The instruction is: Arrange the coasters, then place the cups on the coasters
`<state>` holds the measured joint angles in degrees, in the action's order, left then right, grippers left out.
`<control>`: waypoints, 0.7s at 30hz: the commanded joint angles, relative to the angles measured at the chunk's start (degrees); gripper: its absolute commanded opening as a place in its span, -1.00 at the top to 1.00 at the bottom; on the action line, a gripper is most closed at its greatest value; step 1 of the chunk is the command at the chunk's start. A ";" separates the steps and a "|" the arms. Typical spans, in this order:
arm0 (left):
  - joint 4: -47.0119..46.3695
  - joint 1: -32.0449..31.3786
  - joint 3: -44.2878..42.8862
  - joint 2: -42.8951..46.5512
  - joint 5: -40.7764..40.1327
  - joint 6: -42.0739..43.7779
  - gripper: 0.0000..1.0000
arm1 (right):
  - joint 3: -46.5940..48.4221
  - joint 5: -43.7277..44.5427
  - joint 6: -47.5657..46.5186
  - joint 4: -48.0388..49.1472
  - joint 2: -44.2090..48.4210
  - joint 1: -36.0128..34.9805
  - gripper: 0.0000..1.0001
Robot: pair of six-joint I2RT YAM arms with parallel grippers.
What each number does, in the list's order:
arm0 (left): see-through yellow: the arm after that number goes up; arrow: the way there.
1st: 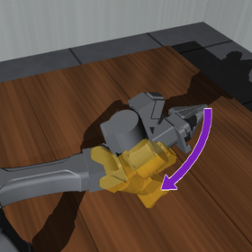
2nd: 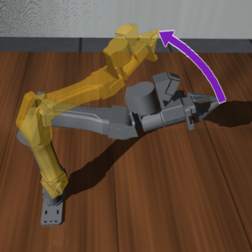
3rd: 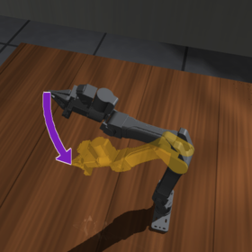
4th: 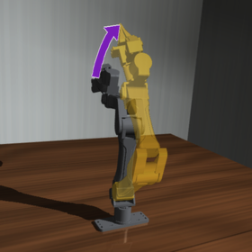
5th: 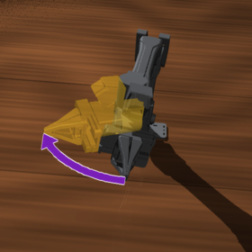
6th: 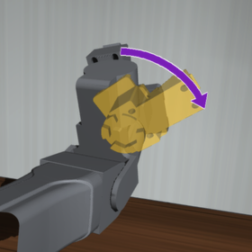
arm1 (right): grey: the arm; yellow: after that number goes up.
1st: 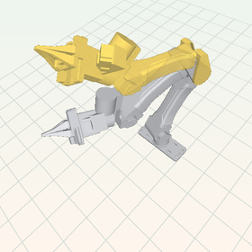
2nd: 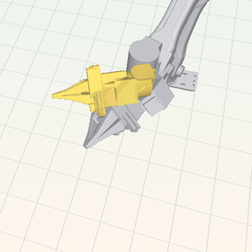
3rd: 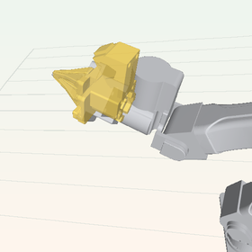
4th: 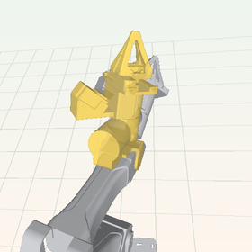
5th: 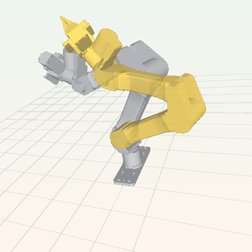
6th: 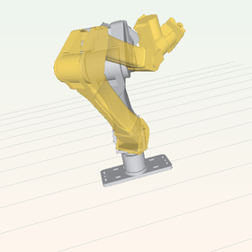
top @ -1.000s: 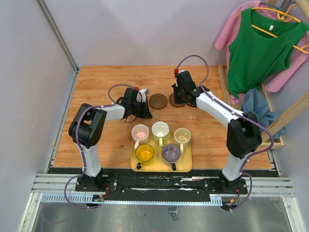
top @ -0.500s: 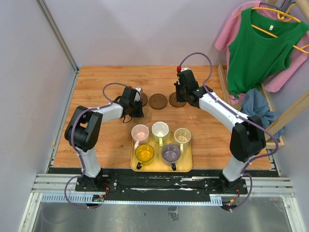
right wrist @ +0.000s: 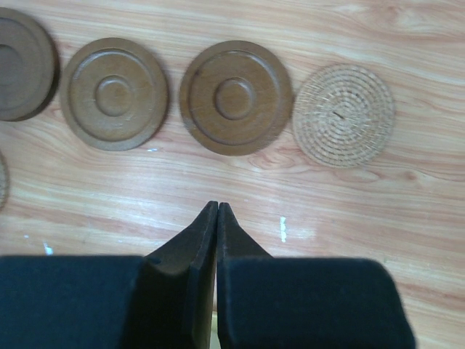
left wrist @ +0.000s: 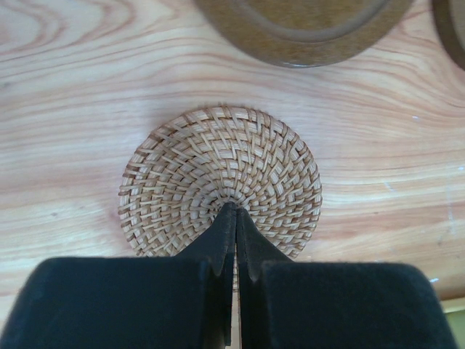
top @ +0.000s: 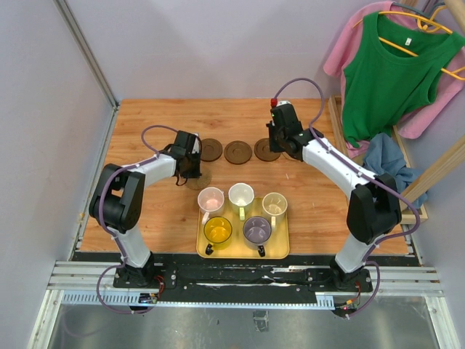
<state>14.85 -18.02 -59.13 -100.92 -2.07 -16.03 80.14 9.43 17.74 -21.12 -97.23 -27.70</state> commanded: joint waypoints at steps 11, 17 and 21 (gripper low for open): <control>5.45 10.18 -6.89 -6.17 -6.55 1.56 0.99 | -10.41 -5.53 0.58 5.90 12.42 14.61 -0.69; 5.67 11.32 -16.62 -12.71 -5.36 1.86 0.99 | -12.44 1.30 -2.51 8.37 16.55 14.89 -0.97; 6.20 11.43 -23.19 -17.42 -3.41 2.33 0.99 | -13.08 4.92 -2.55 10.64 16.02 15.10 -0.97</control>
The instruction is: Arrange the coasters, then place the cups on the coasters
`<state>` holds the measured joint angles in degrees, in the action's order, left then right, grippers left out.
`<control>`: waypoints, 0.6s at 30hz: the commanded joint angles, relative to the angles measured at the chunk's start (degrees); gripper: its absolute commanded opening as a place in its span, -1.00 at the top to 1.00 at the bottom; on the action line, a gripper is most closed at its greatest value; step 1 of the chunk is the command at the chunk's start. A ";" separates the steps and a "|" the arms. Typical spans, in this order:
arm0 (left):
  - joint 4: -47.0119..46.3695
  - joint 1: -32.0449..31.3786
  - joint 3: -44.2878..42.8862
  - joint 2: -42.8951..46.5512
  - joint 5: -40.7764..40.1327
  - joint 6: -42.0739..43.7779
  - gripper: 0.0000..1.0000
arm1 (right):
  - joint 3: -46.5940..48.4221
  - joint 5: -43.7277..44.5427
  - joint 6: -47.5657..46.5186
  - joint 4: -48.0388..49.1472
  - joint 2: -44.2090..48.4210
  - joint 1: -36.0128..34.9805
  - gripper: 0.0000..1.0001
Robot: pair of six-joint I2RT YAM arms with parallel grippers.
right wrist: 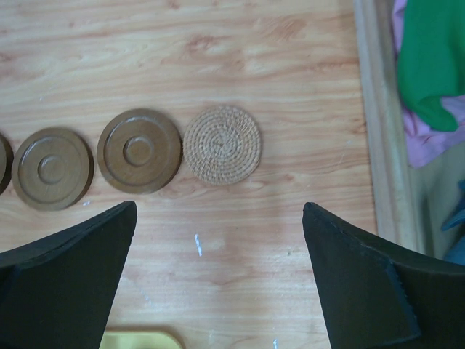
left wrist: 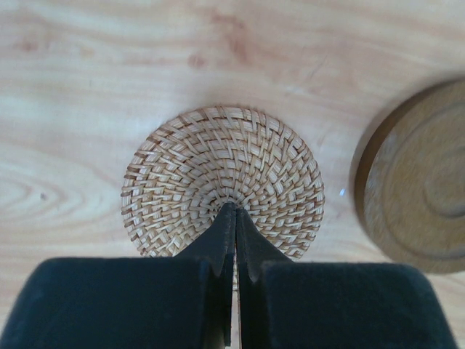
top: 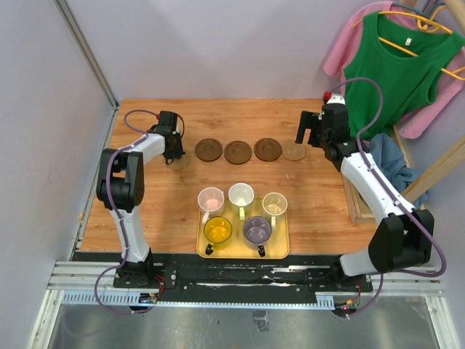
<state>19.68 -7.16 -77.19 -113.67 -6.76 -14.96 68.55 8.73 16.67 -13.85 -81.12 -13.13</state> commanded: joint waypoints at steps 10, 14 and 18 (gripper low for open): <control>3.64 2.00 -13.16 -10.21 1.66 2.89 0.99 | 0.74 6.10 -1.13 3.55 -5.66 1.69 -0.97; 3.50 2.06 -12.17 -9.92 2.28 3.49 0.99 | 2.12 7.49 -1.50 3.68 -8.84 1.74 -0.97; 1.95 2.06 -10.00 -9.15 5.31 3.53 0.99 | 3.54 8.06 -2.20 4.43 -12.91 1.76 -0.97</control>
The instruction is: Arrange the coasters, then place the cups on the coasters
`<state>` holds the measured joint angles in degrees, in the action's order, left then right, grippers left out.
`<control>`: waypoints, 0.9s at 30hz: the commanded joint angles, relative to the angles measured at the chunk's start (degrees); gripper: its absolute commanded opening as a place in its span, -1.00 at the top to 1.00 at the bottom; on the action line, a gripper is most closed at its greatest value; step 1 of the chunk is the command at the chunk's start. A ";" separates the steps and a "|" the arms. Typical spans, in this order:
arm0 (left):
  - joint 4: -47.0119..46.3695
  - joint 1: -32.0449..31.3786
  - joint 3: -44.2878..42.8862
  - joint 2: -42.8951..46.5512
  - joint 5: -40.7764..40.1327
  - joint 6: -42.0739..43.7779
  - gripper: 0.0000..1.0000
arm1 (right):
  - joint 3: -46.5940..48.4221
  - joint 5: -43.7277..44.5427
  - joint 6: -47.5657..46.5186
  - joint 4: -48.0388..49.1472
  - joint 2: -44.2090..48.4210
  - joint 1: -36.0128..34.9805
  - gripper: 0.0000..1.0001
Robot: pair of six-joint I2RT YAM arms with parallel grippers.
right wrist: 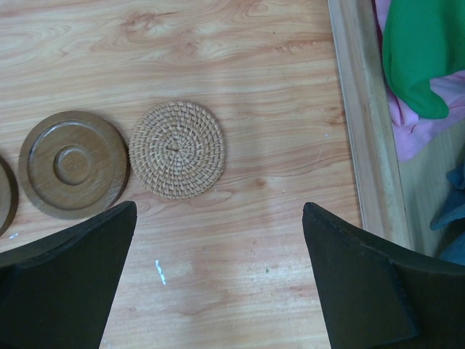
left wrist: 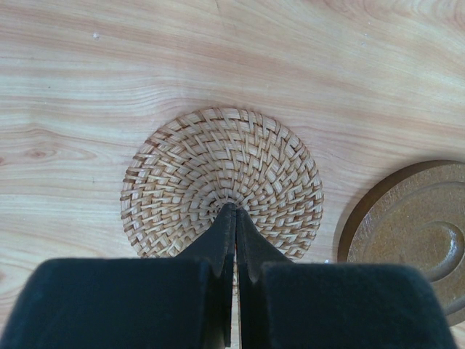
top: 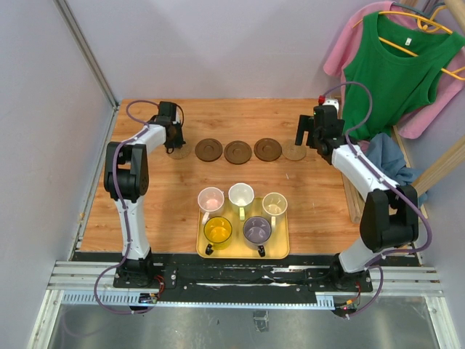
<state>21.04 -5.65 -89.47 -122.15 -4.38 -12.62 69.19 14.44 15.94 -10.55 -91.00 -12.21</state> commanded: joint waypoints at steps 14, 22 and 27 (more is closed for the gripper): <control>-2.23 0.07 4.96 -0.82 7.50 0.78 0.99 | 10.81 -4.01 -3.36 -0.22 -14.97 0.84 0.79; -2.40 -0.68 4.66 -1.47 7.52 0.72 0.99 | 17.70 -8.96 -4.49 -2.77 -23.46 0.90 0.95; -2.40 -0.68 4.66 -1.60 6.97 0.67 0.99 | 18.58 -9.94 -4.83 -2.76 -26.17 0.99 0.99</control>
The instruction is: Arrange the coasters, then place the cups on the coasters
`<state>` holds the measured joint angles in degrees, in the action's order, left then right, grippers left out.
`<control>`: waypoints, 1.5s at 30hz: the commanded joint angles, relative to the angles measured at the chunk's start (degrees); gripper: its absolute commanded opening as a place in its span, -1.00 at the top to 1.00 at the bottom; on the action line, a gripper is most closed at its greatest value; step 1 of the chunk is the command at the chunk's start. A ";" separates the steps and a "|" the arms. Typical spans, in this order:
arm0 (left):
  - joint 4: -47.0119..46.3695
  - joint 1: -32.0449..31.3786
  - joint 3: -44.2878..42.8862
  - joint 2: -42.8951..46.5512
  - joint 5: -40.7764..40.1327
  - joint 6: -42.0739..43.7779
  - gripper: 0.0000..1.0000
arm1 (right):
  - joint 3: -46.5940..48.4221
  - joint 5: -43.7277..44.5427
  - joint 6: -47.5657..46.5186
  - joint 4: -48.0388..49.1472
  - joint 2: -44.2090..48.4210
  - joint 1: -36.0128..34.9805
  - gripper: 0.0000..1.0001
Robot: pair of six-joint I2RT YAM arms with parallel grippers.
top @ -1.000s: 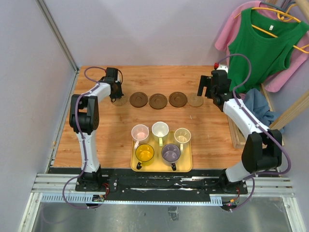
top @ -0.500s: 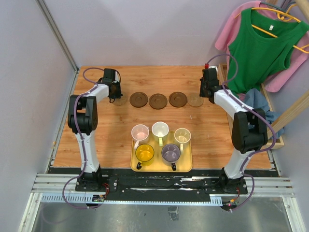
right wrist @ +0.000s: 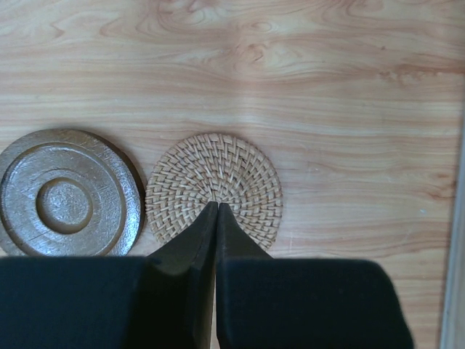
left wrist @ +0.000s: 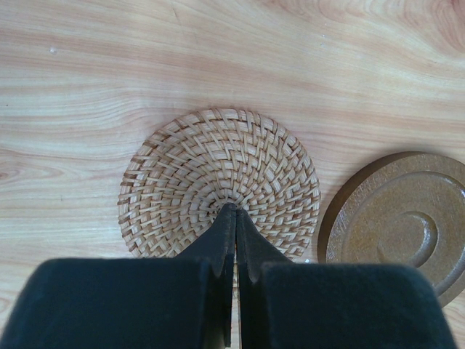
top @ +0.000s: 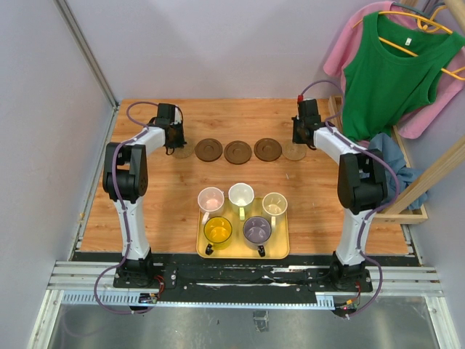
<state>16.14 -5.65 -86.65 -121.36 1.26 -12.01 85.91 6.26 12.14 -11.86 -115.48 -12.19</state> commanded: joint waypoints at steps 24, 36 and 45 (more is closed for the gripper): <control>3.60 -0.50 2.28 -1.52 -3.55 0.06 0.99 | 3.08 -1.61 -0.07 -3.29 -7.35 2.14 0.98; 4.07 0.33 2.19 -1.46 -4.68 0.06 0.99 | -0.11 1.97 0.45 -4.85 -5.49 2.88 0.99; 4.07 0.63 2.09 -1.35 -5.41 -0.30 0.99 | -0.86 1.01 1.13 -4.85 -4.91 2.88 0.98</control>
<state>15.97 -5.80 -86.43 -121.36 -1.10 -12.49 87.15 6.61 12.40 -13.30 -120.86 -10.37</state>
